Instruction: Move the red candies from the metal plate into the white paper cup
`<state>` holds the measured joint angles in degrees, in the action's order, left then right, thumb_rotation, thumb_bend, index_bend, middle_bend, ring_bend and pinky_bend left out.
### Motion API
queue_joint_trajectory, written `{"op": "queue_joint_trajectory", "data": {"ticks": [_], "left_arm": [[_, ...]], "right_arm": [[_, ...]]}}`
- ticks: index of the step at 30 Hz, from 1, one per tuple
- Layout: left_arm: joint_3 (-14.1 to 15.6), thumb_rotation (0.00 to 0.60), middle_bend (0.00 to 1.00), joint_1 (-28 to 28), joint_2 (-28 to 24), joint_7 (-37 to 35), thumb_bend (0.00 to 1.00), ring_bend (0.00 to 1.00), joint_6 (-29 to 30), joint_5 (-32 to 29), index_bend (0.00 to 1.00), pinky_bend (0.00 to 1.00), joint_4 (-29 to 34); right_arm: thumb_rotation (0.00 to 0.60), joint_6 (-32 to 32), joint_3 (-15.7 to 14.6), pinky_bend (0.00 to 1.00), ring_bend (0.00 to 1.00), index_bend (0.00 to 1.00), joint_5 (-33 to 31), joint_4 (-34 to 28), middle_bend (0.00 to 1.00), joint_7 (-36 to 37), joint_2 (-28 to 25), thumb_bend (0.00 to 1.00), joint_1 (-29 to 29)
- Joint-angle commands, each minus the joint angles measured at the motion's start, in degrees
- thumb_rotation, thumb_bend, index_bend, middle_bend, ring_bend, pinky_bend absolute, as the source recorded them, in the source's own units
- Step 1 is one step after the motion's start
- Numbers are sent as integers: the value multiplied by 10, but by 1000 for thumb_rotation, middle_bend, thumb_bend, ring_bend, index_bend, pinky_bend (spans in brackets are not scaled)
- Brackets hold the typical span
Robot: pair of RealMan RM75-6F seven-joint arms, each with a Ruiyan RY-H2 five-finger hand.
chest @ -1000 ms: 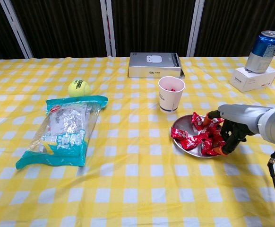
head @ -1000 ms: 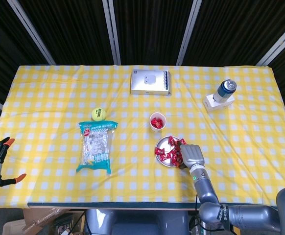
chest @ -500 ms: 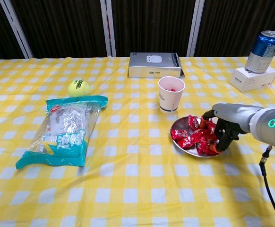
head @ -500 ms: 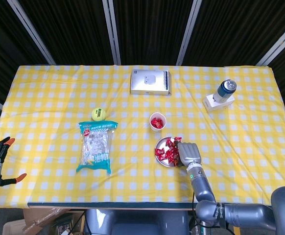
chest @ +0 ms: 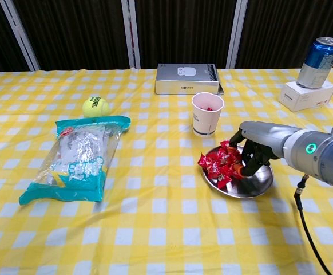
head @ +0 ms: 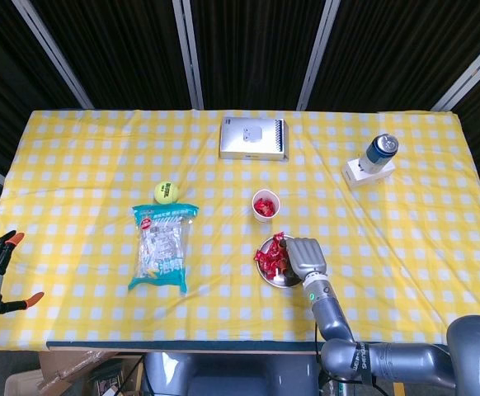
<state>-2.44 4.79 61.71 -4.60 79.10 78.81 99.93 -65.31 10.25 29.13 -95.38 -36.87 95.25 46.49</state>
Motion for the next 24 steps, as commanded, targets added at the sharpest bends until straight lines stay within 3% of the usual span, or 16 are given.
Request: {"op": "queue_joint_trajectory", "data": {"ticks": [1, 16, 24], "left_arm": [[1, 600, 0, -1, 0, -2, 3, 0, 0, 0, 0, 0, -1], [0, 600, 0, 1, -1, -5, 3, 0, -3, -2, 0, 0, -1], [-1, 600, 0, 1, -1, -7, 3, 0, -6, -6, 0, 0, 0]], "right_arm": [[600, 0, 4, 1000, 815, 657, 3, 3, 752, 3, 4, 555, 1], [600, -18, 36, 1000, 815, 657, 12, -30, 752, -8, -31, 555, 7], [600, -17, 89, 1000, 815, 657, -8, -55, 752, -18, -74, 555, 31]]}}
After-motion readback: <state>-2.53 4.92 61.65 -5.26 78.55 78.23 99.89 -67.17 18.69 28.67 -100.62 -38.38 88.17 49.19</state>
